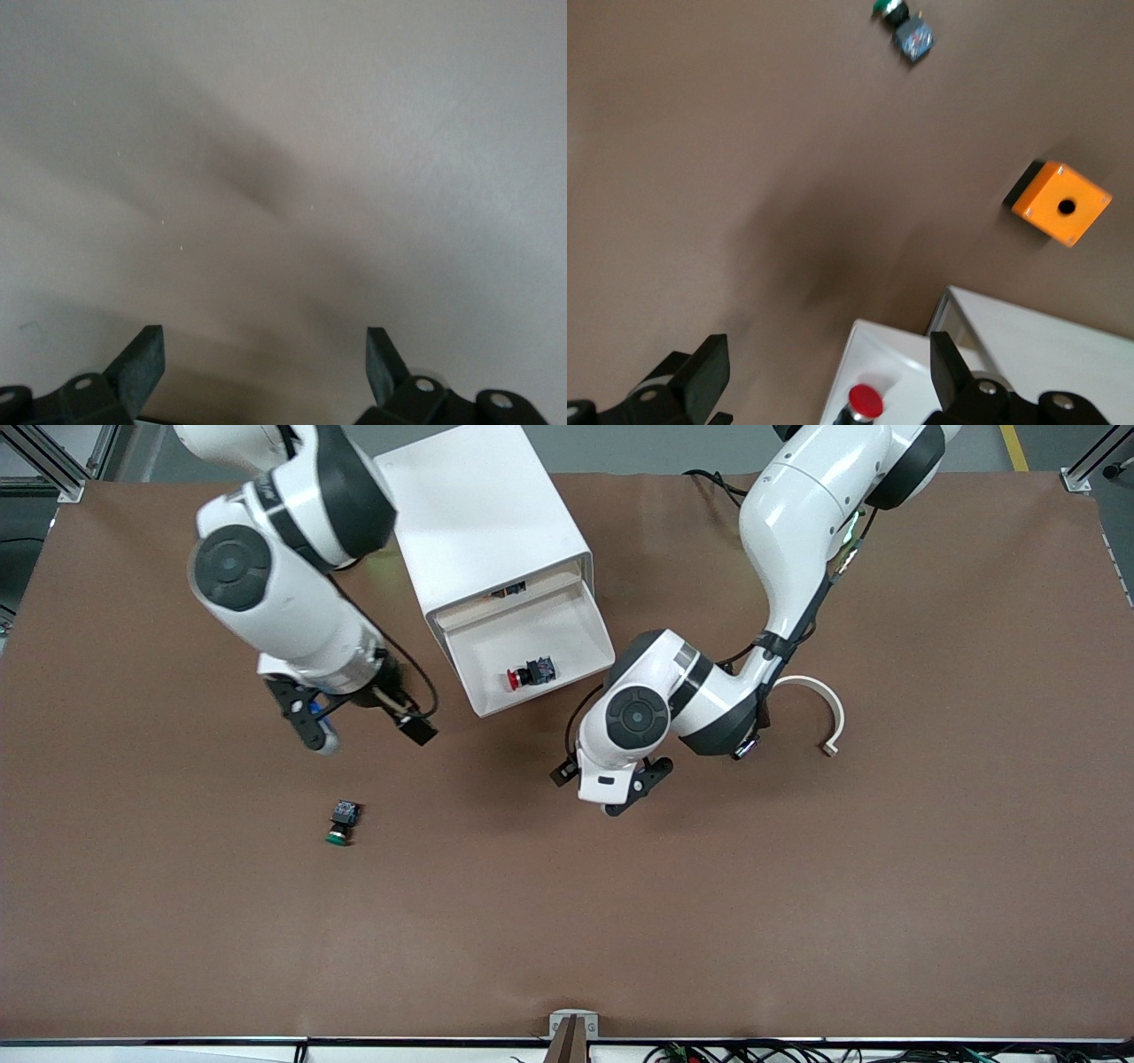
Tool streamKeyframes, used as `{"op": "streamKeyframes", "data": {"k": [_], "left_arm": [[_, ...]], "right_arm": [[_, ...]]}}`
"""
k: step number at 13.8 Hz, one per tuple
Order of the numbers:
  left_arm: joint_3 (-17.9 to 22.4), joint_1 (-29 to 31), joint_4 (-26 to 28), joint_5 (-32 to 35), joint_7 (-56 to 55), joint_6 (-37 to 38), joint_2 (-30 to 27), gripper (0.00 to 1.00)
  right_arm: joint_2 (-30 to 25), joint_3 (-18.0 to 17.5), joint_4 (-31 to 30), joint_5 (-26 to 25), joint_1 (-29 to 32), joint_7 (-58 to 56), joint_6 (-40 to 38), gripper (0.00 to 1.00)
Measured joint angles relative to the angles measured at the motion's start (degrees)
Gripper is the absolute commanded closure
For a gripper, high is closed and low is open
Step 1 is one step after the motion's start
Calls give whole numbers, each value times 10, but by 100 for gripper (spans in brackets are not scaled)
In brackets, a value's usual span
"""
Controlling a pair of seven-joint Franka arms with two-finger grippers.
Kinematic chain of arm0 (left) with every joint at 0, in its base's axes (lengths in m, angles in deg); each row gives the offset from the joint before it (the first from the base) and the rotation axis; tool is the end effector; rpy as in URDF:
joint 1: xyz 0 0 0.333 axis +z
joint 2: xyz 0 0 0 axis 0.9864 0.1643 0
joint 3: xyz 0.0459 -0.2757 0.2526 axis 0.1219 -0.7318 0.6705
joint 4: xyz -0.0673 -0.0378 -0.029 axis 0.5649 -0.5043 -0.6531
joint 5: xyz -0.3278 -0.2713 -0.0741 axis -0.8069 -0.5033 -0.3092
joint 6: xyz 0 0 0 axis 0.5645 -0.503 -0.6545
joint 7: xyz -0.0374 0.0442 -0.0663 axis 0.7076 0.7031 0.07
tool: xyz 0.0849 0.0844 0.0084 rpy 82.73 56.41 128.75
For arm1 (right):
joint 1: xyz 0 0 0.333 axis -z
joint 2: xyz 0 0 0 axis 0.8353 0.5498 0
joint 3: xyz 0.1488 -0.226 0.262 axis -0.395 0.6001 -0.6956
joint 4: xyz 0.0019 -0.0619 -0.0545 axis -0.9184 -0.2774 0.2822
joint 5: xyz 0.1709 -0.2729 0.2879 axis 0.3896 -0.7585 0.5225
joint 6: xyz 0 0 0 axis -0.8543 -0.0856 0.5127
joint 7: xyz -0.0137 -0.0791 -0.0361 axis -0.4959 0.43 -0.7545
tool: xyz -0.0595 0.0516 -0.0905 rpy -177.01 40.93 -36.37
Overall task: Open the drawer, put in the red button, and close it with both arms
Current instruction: 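Open the right gripper to drop the button into the drawer, then push the drawer closed with the left gripper while the right gripper withdraws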
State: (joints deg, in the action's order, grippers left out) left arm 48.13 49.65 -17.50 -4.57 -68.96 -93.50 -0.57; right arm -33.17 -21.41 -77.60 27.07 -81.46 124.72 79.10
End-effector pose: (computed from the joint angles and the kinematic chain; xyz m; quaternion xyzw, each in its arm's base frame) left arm 0.6266 -0.5444 0.3021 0.9378 0.3233 -0.1201 0.0407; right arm 0.6202 0.2838 0.5410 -0.9073 0.4133 0.0599 0.0482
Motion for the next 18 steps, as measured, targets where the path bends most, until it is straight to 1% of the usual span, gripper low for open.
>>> {"op": "streamKeyframes", "data": {"k": [4, 9, 11, 12, 14, 18], "left_arm": [[0, -35, 3, 1, -7, 4, -11, 0], [-2, -77, 8, 1, -15, 42, -18, 0], [-3, -82, 10, 2, -15, 53, -18, 0], [-7, -82, 11, 2, -15, 58, -18, 0], [-11, -82, 12, 1, -15, 60, -18, 0], [-32, -82, 18, -4, -34, 62, -18, 0]], "right_arm": [[-10, 0, 7, 0, 62, -147, -33, 0], [-27, 1, 7, -2, 152, -352, -70, 0], [-36, 1, 7, -18, 175, -416, -76, 0], [-43, 1, 7, -35, 185, -454, -82, 0], [-54, 0, 6, -56, 196, -508, -86, 0], [-79, 1, 5, -60, 243, -607, -97, 0]]}}
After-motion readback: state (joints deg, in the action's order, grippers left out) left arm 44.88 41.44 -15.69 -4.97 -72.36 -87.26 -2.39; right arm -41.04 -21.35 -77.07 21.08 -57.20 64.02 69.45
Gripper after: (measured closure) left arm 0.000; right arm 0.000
